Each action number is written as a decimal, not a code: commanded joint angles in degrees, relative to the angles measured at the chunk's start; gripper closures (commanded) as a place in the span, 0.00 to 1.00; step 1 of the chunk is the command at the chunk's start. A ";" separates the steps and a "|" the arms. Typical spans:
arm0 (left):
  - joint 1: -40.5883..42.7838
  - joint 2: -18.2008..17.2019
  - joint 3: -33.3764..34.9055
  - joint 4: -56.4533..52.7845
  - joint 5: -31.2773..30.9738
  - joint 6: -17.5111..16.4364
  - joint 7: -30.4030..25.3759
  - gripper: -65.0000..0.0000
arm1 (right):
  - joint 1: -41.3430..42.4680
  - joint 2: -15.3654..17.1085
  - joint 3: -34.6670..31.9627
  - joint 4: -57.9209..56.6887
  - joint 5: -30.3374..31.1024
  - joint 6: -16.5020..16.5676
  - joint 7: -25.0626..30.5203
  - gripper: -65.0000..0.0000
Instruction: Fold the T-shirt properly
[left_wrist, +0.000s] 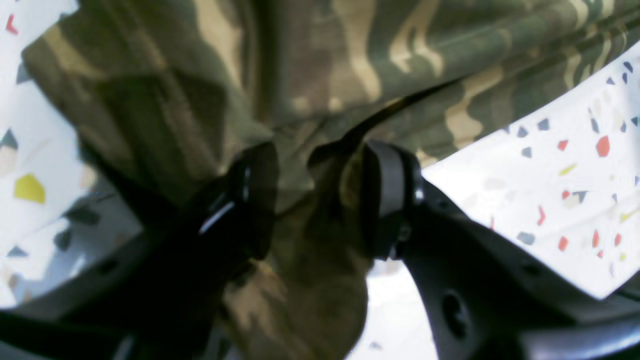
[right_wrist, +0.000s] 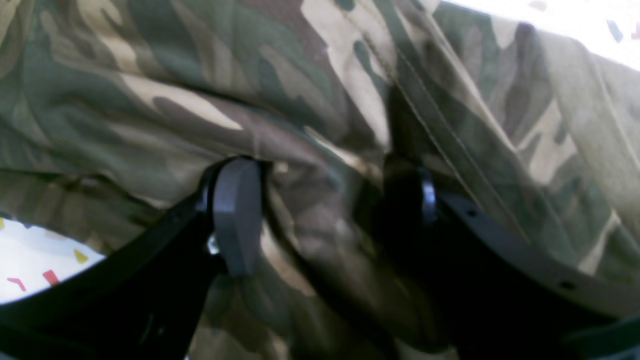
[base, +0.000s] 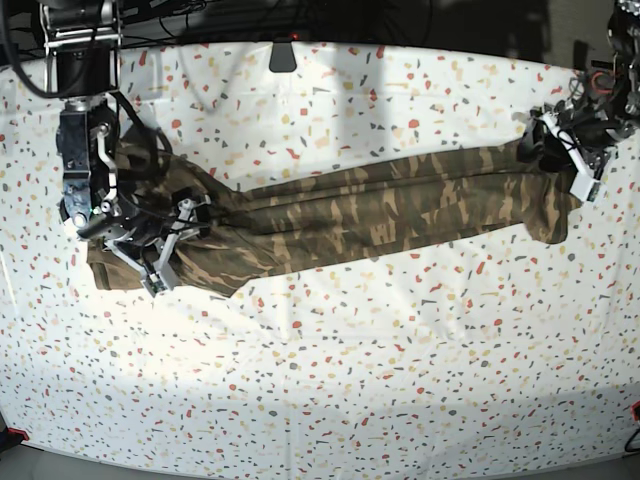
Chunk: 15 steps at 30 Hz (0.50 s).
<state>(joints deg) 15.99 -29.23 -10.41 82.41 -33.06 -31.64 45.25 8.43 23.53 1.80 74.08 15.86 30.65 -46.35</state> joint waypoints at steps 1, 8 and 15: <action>2.60 -1.75 0.37 -1.16 9.90 6.16 13.66 0.57 | 0.46 2.08 0.42 0.04 -1.92 -1.66 -2.43 0.43; 2.95 -3.04 0.35 11.15 4.28 6.45 17.20 0.57 | 0.46 3.32 0.48 6.71 1.75 -1.11 -2.14 0.43; 2.91 -3.43 0.13 24.50 4.55 8.07 17.05 0.57 | 0.46 3.32 0.48 15.82 1.77 -1.11 -3.23 0.43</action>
<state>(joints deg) 19.22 -31.62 -9.72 106.10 -28.32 -23.86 62.89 7.66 25.91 1.83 88.90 17.45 29.69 -50.57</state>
